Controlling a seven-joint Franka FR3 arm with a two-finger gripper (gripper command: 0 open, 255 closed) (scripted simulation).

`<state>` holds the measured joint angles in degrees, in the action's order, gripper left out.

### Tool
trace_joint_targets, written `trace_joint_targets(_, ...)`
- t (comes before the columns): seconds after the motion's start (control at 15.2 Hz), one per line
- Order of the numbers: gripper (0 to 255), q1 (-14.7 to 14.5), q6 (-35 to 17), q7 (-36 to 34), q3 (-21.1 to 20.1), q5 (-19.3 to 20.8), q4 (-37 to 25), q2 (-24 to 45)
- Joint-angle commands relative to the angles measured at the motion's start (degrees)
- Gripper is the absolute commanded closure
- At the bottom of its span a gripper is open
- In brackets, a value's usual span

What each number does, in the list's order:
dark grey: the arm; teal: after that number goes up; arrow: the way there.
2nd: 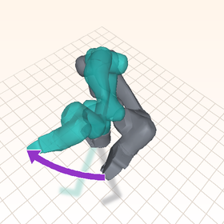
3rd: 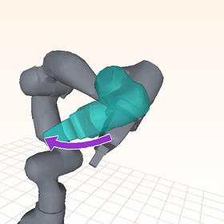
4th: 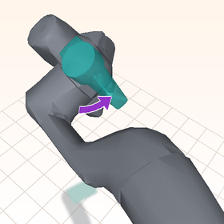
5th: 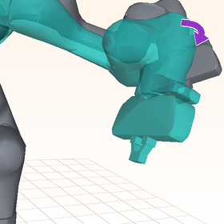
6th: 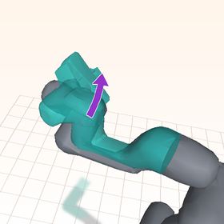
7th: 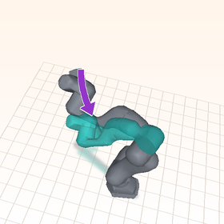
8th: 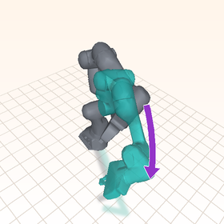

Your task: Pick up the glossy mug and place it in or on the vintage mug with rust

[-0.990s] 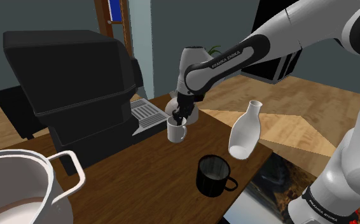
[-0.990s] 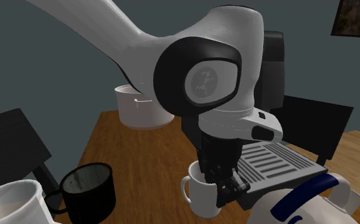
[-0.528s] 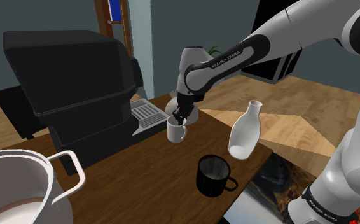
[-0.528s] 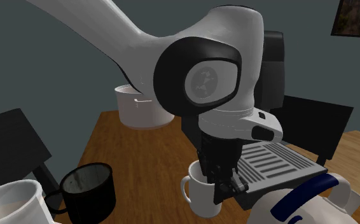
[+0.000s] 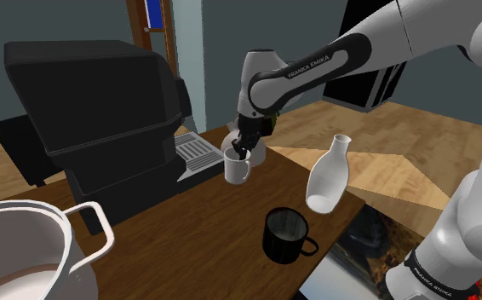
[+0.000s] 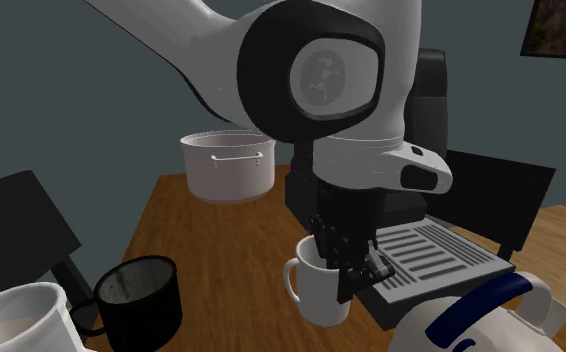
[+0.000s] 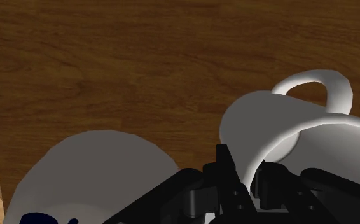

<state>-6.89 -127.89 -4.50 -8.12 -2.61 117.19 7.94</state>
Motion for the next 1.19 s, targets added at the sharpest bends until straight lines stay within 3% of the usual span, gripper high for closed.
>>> trace_joint_targets(0.0, 255, 0.0, 1.4, -0.1, 0.0, 0.0, -0.9, -0.5)
trace_joint_targets(1.12, 255, 0.2, 13.8, -0.3, 0.0, -0.4, -9.1, -4.7)
